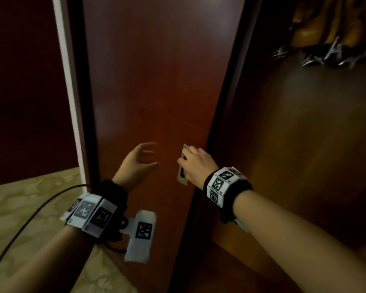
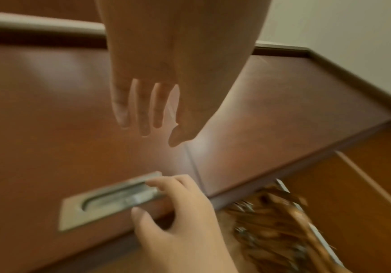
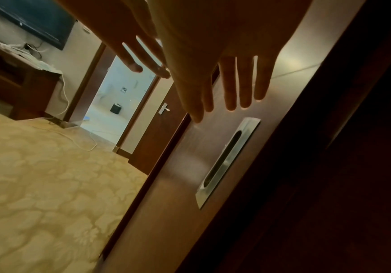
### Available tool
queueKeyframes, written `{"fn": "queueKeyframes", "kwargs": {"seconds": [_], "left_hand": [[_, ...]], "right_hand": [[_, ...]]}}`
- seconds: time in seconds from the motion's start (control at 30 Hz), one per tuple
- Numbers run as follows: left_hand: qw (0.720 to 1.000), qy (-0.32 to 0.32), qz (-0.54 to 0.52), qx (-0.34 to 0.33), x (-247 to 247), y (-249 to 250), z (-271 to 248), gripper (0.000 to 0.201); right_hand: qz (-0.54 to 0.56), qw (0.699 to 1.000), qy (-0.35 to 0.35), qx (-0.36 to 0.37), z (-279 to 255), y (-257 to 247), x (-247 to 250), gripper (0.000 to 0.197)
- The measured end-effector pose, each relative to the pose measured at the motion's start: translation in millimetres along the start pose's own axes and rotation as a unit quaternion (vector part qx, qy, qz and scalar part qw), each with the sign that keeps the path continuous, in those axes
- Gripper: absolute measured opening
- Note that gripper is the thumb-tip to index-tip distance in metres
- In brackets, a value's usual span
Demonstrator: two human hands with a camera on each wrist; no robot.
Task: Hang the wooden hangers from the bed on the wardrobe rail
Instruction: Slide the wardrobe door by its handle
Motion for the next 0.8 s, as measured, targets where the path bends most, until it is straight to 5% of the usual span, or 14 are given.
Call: {"fn": "queueKeyframes", "kwargs": {"seconds": [0.33,0.53,0.8], "left_hand": [[0.998,0.034,0.006,0.045,-1.1,-43.7,11.4,0.055],[0.998,0.040,0.025,0.033,-19.1,-40.2,8.0,0.052],[0.999,0.013,0.041,0.024,-52.4,-34.5,-6.4,0.053]], "right_hand": [[-0.128,0.989,-0.069,0.026,39.2,-13.1,-82.4,0.029],[-0.092,0.995,-0.039,-0.010,42.6,-13.1,-82.8,0.049],[-0.083,0.996,-0.023,-0.028,4.6,-0.1,-87.7,0.049]]}}
Point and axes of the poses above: each hand's wrist, its own z-axis towards the middle knuckle, its own x-axis out of the back of the hand, y = z × x, the point moved 7 cm from there along z, towards the middle knuckle, and after that the axes turned 4 degrees about x, right-handed, at the moved point
